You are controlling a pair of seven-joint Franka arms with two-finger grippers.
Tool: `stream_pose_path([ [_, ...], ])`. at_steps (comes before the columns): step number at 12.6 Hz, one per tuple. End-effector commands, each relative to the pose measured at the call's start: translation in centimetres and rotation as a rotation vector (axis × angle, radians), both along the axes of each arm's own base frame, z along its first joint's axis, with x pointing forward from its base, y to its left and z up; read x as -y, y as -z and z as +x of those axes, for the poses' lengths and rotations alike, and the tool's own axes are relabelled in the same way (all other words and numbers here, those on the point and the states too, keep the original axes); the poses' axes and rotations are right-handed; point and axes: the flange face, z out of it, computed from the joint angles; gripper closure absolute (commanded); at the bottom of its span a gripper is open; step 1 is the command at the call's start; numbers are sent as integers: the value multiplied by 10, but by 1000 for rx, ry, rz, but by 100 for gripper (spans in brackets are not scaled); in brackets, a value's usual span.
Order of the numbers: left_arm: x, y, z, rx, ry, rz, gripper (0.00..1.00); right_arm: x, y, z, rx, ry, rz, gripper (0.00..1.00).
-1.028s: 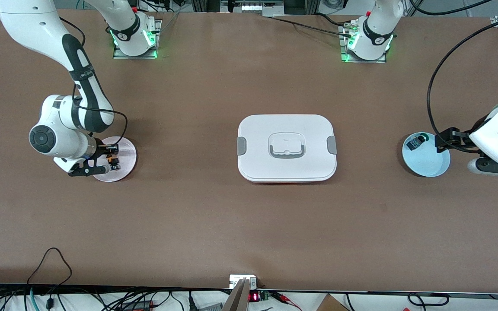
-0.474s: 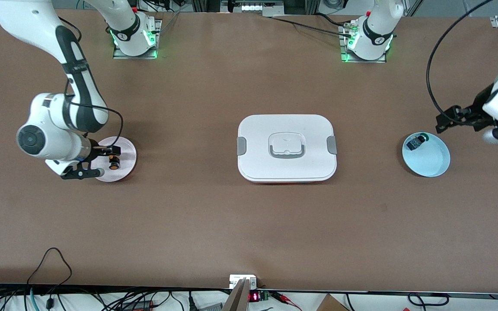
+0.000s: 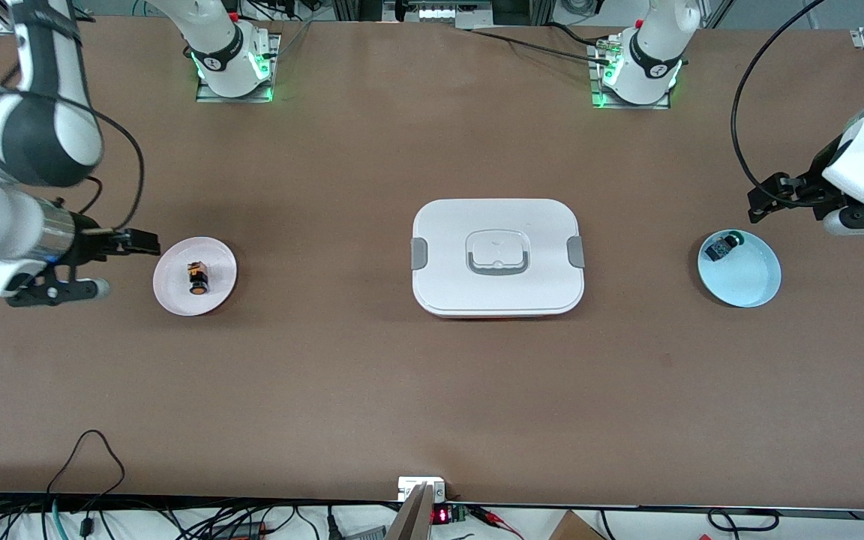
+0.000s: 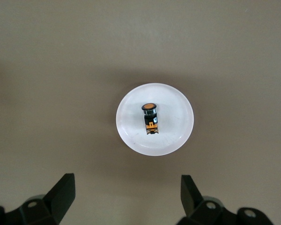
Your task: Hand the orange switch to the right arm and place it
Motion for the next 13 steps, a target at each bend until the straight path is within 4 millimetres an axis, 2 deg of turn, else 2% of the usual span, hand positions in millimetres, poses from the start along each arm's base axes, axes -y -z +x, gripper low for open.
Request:
stream_pose_path([
  [1,-2,-6,3,19,-11,10,0,-3,-51,-3,15,-31,-40,0],
  [2,-1,-7,2,14,-4,10,0,-4,-57,-4,9,-33,-28,0],
  [3,8,-8,-4,-20,3,14,0,-7,-61,-11,-16,-25,-18,0],
  [4,16,-8,-9,-53,20,22,0,-13,-74,-19,-14,-34,-14,0],
  [5,20,-9,-10,-53,28,25,0,-22,-88,-32,-11,-50,-8,0],
  [7,21,-15,-6,-38,30,25,0,-21,-96,-43,-12,-54,-2,0],
  [9,22,-15,-6,-37,31,25,0,-17,-90,-62,-25,-52,11,0],
  [11,22,-15,-6,-38,31,23,0,-9,-70,-85,25,-47,30,0],
  [13,20,-15,-6,-38,28,23,0,-8,-60,-96,57,-48,36,0],
])
